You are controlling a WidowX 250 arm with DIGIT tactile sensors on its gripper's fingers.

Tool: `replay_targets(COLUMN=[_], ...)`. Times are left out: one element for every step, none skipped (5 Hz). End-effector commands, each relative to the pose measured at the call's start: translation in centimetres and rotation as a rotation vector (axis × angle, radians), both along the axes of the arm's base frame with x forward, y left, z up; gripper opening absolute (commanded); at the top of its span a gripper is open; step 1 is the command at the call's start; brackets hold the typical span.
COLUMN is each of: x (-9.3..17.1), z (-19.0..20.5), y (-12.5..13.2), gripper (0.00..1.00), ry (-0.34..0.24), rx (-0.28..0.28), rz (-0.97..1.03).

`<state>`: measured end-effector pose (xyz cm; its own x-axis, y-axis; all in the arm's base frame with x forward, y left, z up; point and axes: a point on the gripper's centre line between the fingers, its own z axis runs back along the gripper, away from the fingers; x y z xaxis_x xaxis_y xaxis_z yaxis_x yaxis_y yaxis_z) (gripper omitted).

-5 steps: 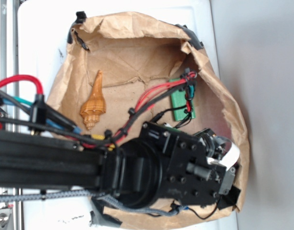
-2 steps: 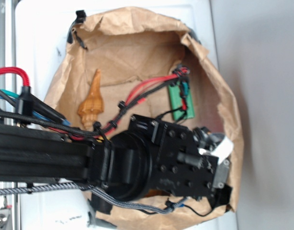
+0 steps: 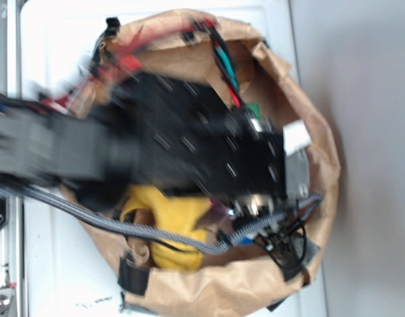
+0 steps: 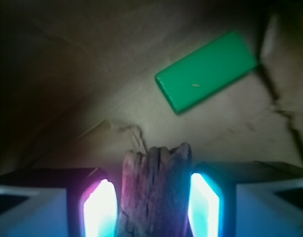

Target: Grab the wood chip.

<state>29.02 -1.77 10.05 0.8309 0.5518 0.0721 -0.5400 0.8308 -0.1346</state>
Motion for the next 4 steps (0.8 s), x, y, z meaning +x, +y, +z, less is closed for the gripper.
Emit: replay_targets(x=[-0.9,-0.8,-0.4,-0.1], z=[6.2,7.1,7.4,7.4], y=[2.2,3.6,4.7,4.8], gripper=[0.00,0.00,0.00,0.00], ry=[-0.120,-0.120,-0.151,-0.159], rx=[0.090,0.092,0.064,0.163], rz=[-0.158,-0.170,-0.143,-0.146])
